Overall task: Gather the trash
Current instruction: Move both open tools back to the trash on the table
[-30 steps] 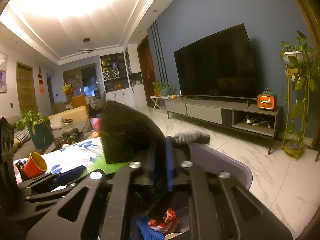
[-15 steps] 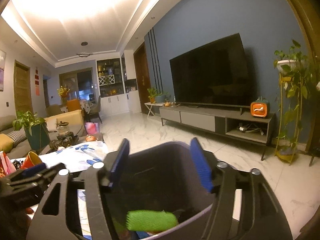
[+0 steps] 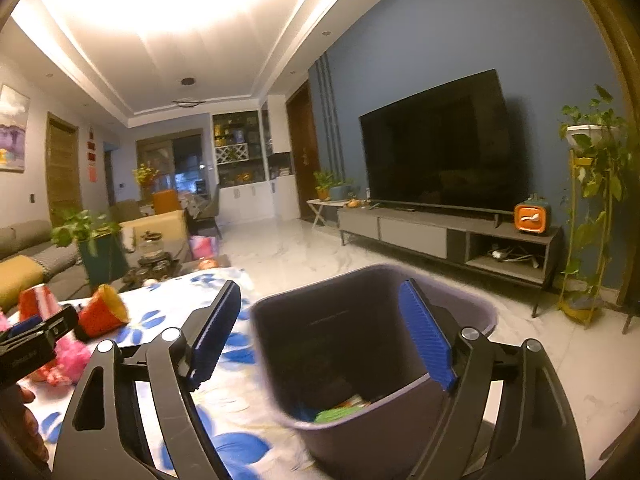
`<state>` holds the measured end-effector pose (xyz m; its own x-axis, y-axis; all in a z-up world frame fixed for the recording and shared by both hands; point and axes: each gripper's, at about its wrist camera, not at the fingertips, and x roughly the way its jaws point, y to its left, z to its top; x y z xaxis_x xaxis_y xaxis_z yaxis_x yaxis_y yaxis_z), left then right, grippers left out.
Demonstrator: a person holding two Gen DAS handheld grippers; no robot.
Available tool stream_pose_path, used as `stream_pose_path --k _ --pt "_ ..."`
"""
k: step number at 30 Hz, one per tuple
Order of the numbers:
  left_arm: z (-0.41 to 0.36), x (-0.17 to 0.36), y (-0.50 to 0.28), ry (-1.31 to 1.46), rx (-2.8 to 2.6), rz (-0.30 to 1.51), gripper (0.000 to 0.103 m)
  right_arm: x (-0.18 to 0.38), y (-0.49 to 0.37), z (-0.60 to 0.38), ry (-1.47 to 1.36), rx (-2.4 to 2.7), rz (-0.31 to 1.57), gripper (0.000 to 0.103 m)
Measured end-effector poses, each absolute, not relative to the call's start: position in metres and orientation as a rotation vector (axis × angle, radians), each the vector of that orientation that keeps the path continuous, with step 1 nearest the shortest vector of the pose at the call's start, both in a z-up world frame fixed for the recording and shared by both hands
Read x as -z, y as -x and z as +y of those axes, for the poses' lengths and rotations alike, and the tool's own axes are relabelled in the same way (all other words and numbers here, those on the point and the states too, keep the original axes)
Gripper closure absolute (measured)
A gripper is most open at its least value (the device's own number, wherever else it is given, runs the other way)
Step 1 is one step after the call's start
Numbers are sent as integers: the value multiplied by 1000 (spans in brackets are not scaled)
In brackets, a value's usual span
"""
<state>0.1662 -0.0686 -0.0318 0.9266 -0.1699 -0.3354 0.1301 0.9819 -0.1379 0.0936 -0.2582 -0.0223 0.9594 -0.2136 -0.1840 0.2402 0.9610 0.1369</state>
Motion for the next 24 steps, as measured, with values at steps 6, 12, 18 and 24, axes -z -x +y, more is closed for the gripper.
stream_pose_path --k 6,12,18,24 --pt "-18 33 -146 125 36 340 13 28 -94 -215 -162 125 206 23" --pt "20 35 -127 122 -57 333 13 33 -103 -167 -129 22 236 23" --pt "55 37 -120 171 -117 341 13 42 -115 -126 -95 -66 267 23" --pt "84 38 -117 195 -173 332 13 52 -136 -82 -49 -143 305 23"
